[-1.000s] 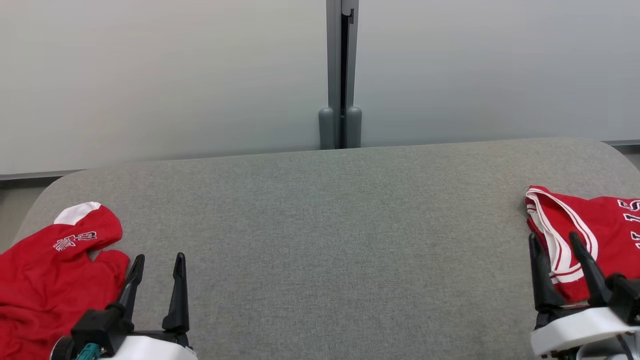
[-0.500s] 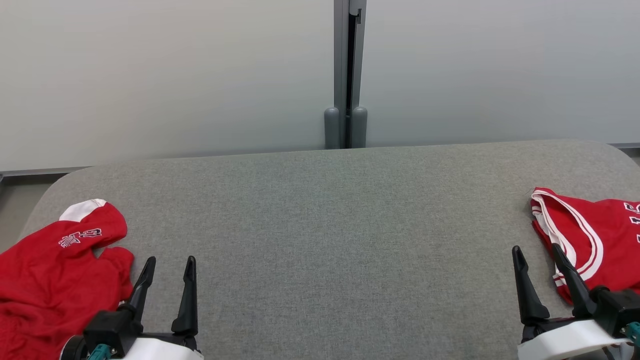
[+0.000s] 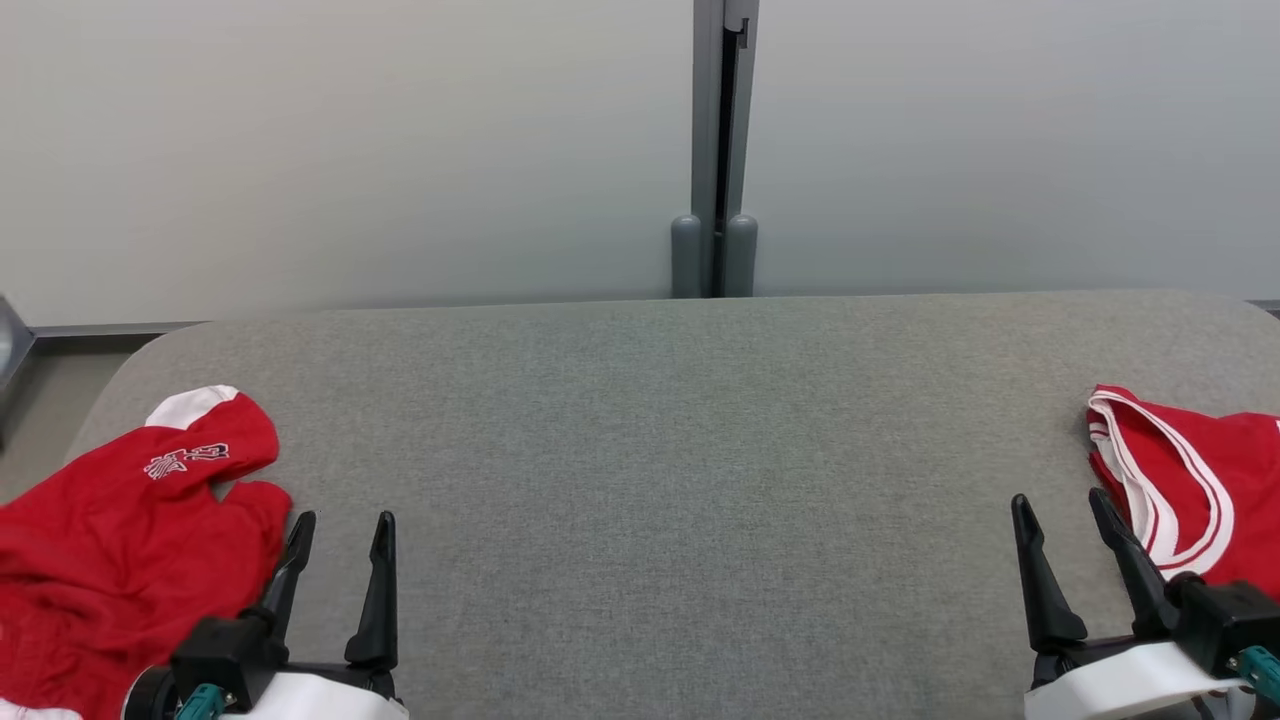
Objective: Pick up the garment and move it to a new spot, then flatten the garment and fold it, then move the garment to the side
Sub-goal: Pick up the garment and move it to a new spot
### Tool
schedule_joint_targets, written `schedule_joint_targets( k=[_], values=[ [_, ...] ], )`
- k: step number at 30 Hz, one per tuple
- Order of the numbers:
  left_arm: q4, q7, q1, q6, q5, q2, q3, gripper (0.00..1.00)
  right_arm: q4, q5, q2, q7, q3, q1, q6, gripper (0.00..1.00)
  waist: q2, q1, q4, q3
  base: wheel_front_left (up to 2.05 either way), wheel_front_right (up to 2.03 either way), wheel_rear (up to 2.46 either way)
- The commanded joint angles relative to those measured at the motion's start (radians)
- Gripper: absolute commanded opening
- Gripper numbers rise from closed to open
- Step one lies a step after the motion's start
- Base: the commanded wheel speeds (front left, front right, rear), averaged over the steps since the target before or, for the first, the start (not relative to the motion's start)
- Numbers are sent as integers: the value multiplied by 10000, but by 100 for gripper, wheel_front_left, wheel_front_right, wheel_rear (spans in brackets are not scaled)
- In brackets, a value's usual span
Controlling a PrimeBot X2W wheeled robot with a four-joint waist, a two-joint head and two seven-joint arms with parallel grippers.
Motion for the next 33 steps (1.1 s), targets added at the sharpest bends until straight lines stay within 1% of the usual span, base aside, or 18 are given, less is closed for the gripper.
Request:
schedule_joint_targets(
  k=[1,6,11,17,21,26,33],
  values=[
    [19,-45,-192,-19,121,38,46,100,19,-18,-12,-65,-21,72,3,100,0,0,217,19,0,0,0],
    [96,-45,-210,-31,216,96,172,100,-66,28,96,-61,47,140,3,100,0,0,1020,78,0,0,0],
    [136,-45,-155,64,237,136,421,100,-71,39,162,-58,265,110,3,100,0,0,1874,71,0,0,0],
    [146,-44,-144,71,325,150,453,100,-74,70,246,-59,336,81,3,100,0,0,2926,63,0,0,0],
    [150,-45,-100,84,308,201,513,100,-106,31,326,-59,379,78,3,100,0,0,3455,78,0,0,0],
    [171,-45,-59,82,252,215,531,100,-99,-21,363,-59,391,44,3,100,0,0,3839,75,0,0,0],
    [236,-45,-53,144,210,252,564,100,-106,-42,380,-59,452,0,3,100,0,0,3907,78,0,0,0]
  ],
)
